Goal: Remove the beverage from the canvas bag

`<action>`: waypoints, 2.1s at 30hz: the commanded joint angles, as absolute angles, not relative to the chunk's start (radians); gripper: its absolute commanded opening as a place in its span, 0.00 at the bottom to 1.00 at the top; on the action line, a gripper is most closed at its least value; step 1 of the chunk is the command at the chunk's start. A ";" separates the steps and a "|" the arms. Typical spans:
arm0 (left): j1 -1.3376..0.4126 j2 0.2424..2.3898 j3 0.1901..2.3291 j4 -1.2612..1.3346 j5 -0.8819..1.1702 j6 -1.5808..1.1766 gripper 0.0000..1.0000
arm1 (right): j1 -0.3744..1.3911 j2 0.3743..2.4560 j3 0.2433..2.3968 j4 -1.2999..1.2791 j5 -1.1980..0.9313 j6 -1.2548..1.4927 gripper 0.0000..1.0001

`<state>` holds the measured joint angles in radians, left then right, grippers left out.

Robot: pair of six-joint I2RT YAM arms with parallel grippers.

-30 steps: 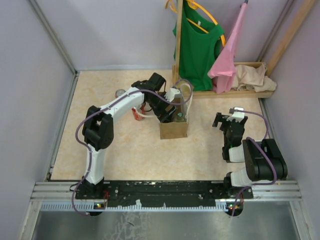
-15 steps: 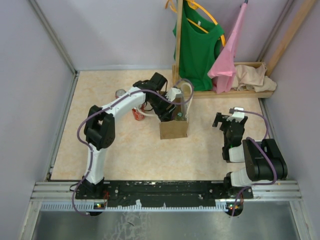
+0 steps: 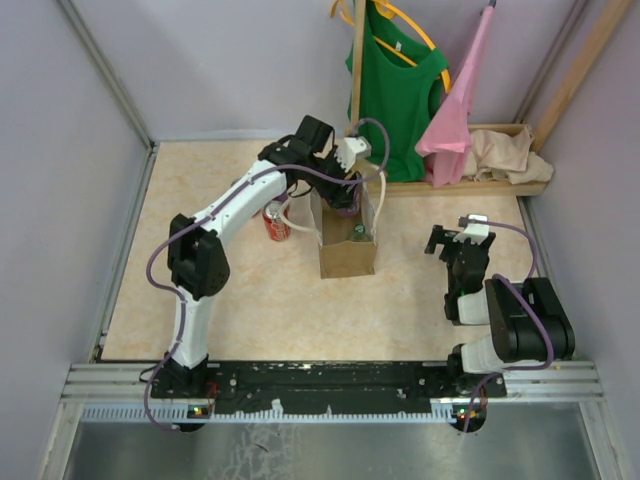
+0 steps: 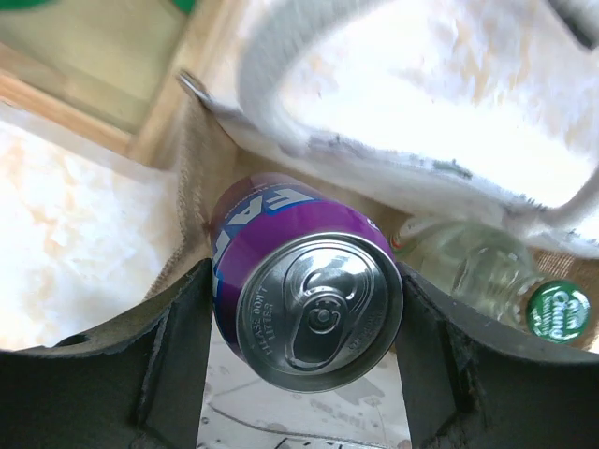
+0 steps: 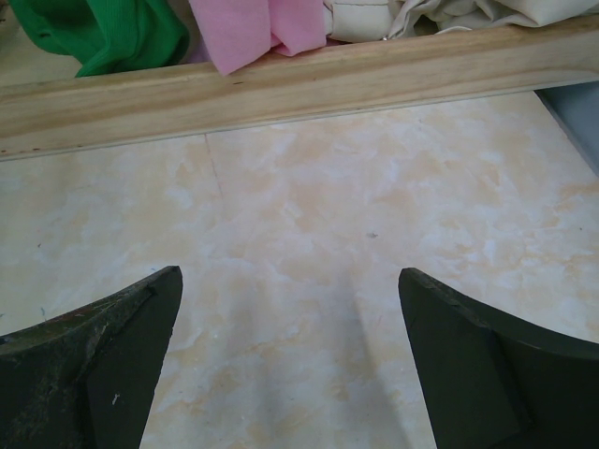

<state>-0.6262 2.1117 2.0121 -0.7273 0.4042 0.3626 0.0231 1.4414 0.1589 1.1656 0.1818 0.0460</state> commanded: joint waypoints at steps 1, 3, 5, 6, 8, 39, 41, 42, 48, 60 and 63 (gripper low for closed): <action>-0.608 2.050 2.163 -0.664 0.397 0.322 0.00 | 0.021 1.442 0.179 1.216 0.185 0.048 0.99; -0.593 2.050 2.195 -0.666 0.403 0.294 0.00 | 0.021 1.441 0.179 1.217 0.186 0.047 0.99; -0.577 2.039 2.212 -0.663 0.407 0.272 0.00 | 0.021 1.442 0.179 1.216 0.185 0.048 0.99; -0.574 2.030 2.217 -0.662 0.407 0.267 0.00 | 0.021 1.442 0.179 1.217 0.185 0.047 0.99; -0.568 2.005 2.216 -0.661 0.395 0.265 0.00 | 0.021 1.442 0.179 1.217 0.185 0.047 0.99; -0.341 1.417 1.393 -0.504 -0.055 -0.030 0.00 | 0.021 1.442 0.179 1.216 0.186 0.047 0.99; -0.341 1.395 1.343 -0.478 -0.071 -0.048 0.00 | 0.021 1.442 0.179 1.217 0.186 0.046 0.99; -0.341 1.385 1.320 -0.465 -0.082 -0.056 0.00 | 0.021 1.441 0.179 1.217 0.185 0.047 0.99; -0.322 1.370 1.206 -0.397 -0.102 -0.101 0.00 | 0.021 1.442 0.179 1.217 0.185 0.047 0.99; -0.224 1.456 1.073 -0.219 -0.020 -0.172 0.00 | 0.021 1.442 0.179 1.216 0.186 0.047 0.99; -0.216 1.489 1.079 -0.192 0.000 -0.176 0.00 | 0.020 1.442 0.179 1.216 0.185 0.047 0.99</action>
<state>-0.2245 1.4723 1.0595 -0.3439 -0.0433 -0.1543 0.0231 1.4414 0.1589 1.1656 0.1818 0.0460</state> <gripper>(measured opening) 0.724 0.990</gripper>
